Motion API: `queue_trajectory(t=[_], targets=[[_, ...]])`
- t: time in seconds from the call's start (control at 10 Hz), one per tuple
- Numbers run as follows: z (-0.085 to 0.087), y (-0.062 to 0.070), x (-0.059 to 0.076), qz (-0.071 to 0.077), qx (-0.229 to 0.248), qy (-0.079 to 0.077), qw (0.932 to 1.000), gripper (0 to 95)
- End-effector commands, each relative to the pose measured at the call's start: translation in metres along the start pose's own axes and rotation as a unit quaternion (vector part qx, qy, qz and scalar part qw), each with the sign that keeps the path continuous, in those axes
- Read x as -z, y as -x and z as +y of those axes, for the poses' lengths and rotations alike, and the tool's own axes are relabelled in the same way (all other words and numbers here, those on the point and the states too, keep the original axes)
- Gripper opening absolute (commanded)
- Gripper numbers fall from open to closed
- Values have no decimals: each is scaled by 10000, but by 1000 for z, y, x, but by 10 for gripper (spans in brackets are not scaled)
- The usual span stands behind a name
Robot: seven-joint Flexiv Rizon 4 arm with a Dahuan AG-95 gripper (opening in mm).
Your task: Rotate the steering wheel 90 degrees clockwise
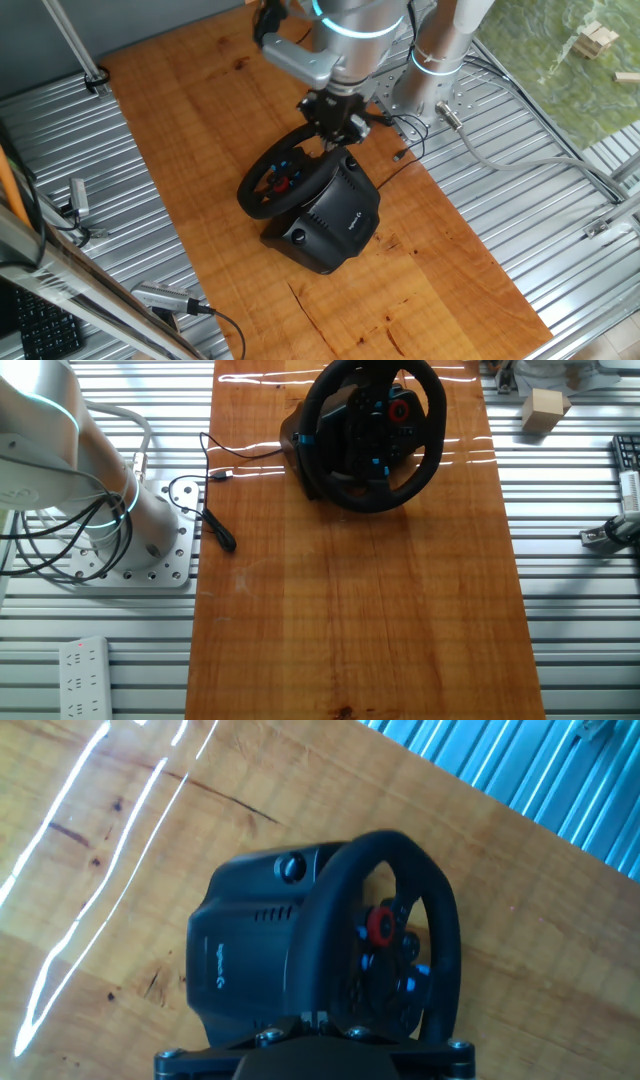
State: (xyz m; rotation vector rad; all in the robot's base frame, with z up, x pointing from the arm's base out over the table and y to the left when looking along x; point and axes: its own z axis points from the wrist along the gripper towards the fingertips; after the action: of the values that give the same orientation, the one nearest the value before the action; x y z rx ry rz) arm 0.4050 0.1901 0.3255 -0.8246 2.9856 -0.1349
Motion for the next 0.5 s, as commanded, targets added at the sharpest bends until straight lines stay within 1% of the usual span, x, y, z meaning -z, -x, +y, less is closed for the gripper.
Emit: queue_trajectory(t=[0.1,0.4,0.5], targets=[[2,-12,-1,-58,-30,-39,10000,0],[3,-31,-11,-156,-69,-92,9998,0],[3,-34,-13,-182,-76,-102,9998,0]])
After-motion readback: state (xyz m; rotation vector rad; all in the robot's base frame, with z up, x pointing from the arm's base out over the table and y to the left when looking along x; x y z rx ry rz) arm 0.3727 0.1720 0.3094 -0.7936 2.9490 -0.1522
